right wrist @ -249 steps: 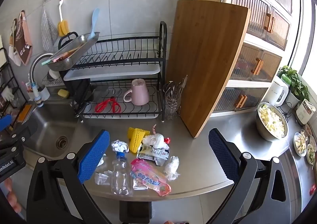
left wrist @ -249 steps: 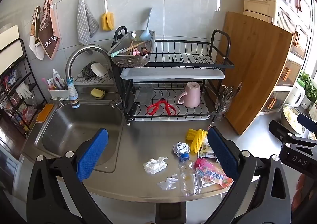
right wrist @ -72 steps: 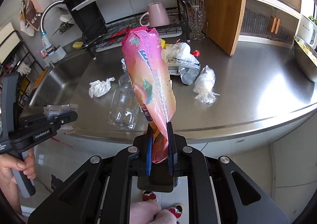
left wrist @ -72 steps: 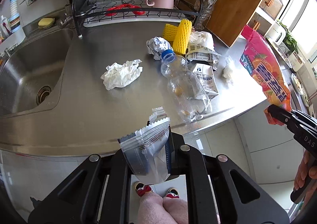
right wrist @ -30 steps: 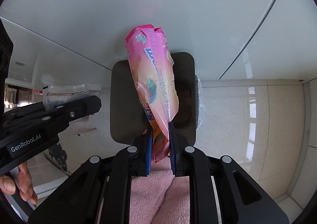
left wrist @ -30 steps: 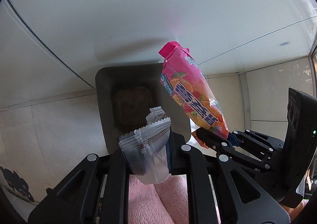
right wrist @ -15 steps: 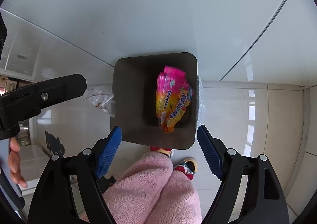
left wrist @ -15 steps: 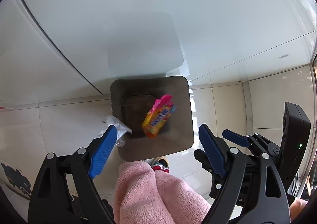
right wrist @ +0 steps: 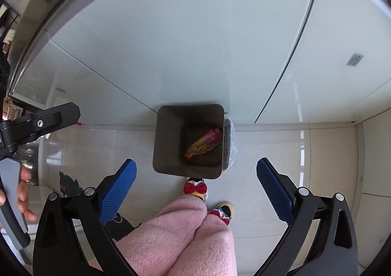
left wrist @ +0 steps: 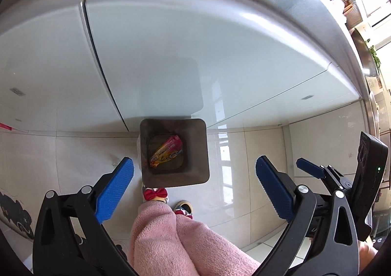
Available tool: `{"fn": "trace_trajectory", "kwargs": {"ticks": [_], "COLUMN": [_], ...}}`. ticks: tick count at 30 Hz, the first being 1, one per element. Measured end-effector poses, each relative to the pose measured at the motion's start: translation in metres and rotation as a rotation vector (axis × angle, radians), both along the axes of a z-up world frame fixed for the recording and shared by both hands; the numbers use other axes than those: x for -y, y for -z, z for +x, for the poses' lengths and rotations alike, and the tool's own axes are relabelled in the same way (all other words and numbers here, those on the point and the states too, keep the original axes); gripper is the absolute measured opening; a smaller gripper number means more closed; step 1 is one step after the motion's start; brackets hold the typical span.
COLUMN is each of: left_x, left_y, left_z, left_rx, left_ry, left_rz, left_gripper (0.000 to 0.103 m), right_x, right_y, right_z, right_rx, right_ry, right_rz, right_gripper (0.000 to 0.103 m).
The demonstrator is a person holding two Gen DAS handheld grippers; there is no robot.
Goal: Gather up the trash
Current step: 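Open both grippers to drop the wrapper and bag into the bin, then grasp the clear plastic bottle with the left gripper while the right grasps the plastic bag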
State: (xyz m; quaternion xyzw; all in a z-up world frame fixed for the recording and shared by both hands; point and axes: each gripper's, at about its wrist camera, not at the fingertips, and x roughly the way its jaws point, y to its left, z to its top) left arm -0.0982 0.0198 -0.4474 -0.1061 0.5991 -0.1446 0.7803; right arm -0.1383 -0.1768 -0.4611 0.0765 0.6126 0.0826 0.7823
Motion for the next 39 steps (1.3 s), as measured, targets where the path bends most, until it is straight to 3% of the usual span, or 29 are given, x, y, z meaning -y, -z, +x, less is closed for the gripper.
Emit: {"fn": "trace_trajectory", "kwargs": {"ticks": [8,16,22,28,39], "left_x": [-0.016,-0.021,-0.01,0.015,0.063], "left_y": [-0.118,-0.193,-0.214,-0.219,-0.173], "left_z": [0.004,0.037,0.064,0.103,0.176], "left_rx": [0.222,0.336,0.354,0.346,0.242], "left_ry": [-0.053,-0.084,-0.073,-0.045,0.018], "left_rz": [-0.019,-0.01,-0.019,-0.006,0.058], "left_gripper": [0.095,0.095,0.095,0.095,0.095], "right_x": [0.024,0.058,0.074,0.093,0.108], "right_y": [-0.115,-0.199,-0.229,-0.238,-0.201], "right_z": [0.003,0.038,0.07,0.107,0.178], "right_rx": [0.232,0.382,0.442,0.441,0.358], "right_ry": [0.037,0.155,0.176,0.213,0.279], "right_rz": [-0.059,0.004,-0.045,-0.067,-0.09], "right_gripper": [0.1,0.1,0.1,0.1,0.097]}}
